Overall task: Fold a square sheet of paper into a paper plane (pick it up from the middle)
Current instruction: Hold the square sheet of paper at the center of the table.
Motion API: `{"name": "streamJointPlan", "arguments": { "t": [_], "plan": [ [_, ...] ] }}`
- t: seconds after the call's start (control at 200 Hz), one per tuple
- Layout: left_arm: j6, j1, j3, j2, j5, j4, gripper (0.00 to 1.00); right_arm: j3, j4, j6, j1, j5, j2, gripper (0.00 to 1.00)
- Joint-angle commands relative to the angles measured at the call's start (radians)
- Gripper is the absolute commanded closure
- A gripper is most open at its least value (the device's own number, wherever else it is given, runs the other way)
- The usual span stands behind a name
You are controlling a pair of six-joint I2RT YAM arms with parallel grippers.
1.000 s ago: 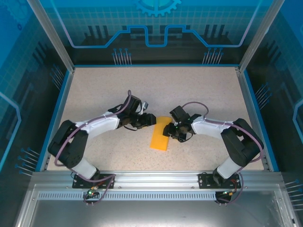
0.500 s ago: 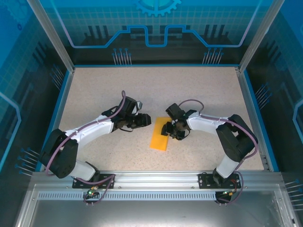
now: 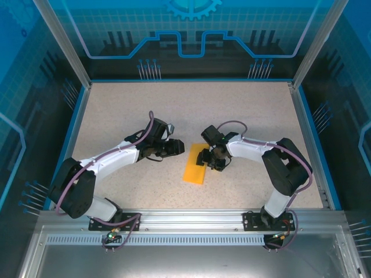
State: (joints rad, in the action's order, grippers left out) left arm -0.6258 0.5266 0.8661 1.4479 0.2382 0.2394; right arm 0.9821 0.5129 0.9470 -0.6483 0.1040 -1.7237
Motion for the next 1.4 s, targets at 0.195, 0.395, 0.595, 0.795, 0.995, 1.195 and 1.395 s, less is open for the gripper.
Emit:
{"name": "streamJointPlan", "arguments": {
  "t": [0.195,0.395,0.595,0.795,0.995,1.195,1.395],
  "plan": [
    [0.015,-0.001,-0.019,-0.014,-0.008,0.023,0.55,-0.006,-0.009,0.015,-0.022,-0.023,-0.054,0.38],
    [0.012,-0.001,-0.016,-0.009,-0.003,0.022,0.55,-0.028,-0.075,0.056,-0.02,0.009,-0.031,0.38],
    [0.014,-0.001,-0.015,-0.002,0.004,0.026,0.56,-0.062,-0.129,0.072,-0.012,0.039,-0.018,0.41],
    [0.018,-0.002,-0.013,0.003,0.012,0.025,0.56,-0.046,-0.089,-0.03,-0.005,0.044,0.004,0.41],
    [0.018,-0.001,-0.004,0.022,0.022,0.023,0.56,-0.028,-0.081,-0.081,-0.002,0.071,-0.02,0.41],
    [0.02,-0.001,0.003,0.031,0.027,0.028,0.56,-0.019,-0.069,-0.048,-0.002,0.044,-0.049,0.41],
    [0.021,-0.001,0.004,0.036,0.026,0.024,0.56,-0.042,-0.098,0.004,-0.001,0.042,-0.045,0.4]
  ]
}}
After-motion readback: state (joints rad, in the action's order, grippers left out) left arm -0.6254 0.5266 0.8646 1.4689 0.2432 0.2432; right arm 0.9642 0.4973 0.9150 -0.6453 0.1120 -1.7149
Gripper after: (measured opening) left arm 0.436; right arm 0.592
